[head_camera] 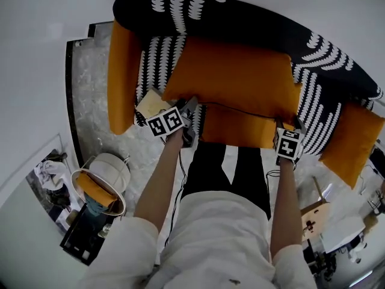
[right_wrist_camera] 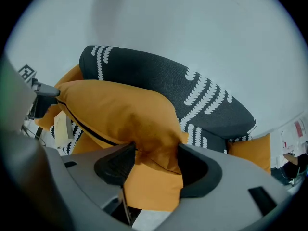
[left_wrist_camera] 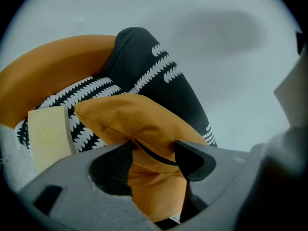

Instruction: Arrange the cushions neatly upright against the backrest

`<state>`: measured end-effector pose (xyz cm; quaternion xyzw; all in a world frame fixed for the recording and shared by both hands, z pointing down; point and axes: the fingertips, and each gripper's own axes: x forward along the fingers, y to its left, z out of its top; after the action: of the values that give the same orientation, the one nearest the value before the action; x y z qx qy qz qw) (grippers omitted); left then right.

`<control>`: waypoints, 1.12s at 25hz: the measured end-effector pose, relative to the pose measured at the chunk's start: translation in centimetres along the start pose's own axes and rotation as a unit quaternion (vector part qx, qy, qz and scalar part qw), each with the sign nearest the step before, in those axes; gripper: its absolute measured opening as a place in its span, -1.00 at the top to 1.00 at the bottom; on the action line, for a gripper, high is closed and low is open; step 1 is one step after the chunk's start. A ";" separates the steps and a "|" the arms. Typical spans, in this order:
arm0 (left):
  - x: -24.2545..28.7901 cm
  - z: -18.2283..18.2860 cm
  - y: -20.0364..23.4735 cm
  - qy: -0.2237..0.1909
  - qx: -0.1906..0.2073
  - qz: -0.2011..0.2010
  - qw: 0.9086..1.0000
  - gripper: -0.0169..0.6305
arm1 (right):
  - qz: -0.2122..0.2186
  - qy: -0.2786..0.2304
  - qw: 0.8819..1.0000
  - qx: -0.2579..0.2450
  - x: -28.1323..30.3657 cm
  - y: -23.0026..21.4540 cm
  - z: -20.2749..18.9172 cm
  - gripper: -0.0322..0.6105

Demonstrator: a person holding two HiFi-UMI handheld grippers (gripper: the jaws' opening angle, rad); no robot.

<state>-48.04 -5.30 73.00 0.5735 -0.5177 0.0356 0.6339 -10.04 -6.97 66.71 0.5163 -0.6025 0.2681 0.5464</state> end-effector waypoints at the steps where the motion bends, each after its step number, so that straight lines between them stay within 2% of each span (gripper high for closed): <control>1: 0.1 0.1 0.1 0.006 0.004 0.003 1.000 0.08 | 0.000 0.001 1.000 0.001 0.1 0.1 0.0 0.12; 4: 0.5 0.4 -0.2 0.016 0.013 0.006 1.000 0.12 | 0.009 0.004 1.000 0.008 0.6 0.0 0.2 0.13; 8: 0.2 0.7 -1.1 0.015 0.030 0.003 0.999 0.40 | 0.020 0.012 1.000 0.012 0.7 0.0 0.6 0.52; 13: -0.2 1.8 -2.5 0.007 0.039 -0.014 0.999 0.69 | 0.022 0.001 1.000 0.006 0.0 0.0 1.9 0.75; 21: -3.0 6.7 -5.6 -0.065 0.048 -0.062 0.995 0.81 | 0.027 -0.070 0.997 0.029 -3.2 -0.2 5.9 0.80; 25: -6.0 10.0 -7.3 -0.096 0.053 -0.074 0.991 0.82 | 0.053 -0.115 0.991 0.045 -5.6 0.4 9.1 0.81; 28: -8.2 12.5 -7.7 -0.117 0.048 -0.075 0.989 0.82 | 0.076 -0.137 0.987 0.035 -6.7 1.5 11.7 0.81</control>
<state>-54.64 -12.97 59.57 0.6407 -0.5413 -0.0547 0.5417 -16.74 -14.66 57.75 0.5197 -0.6996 0.2560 0.4183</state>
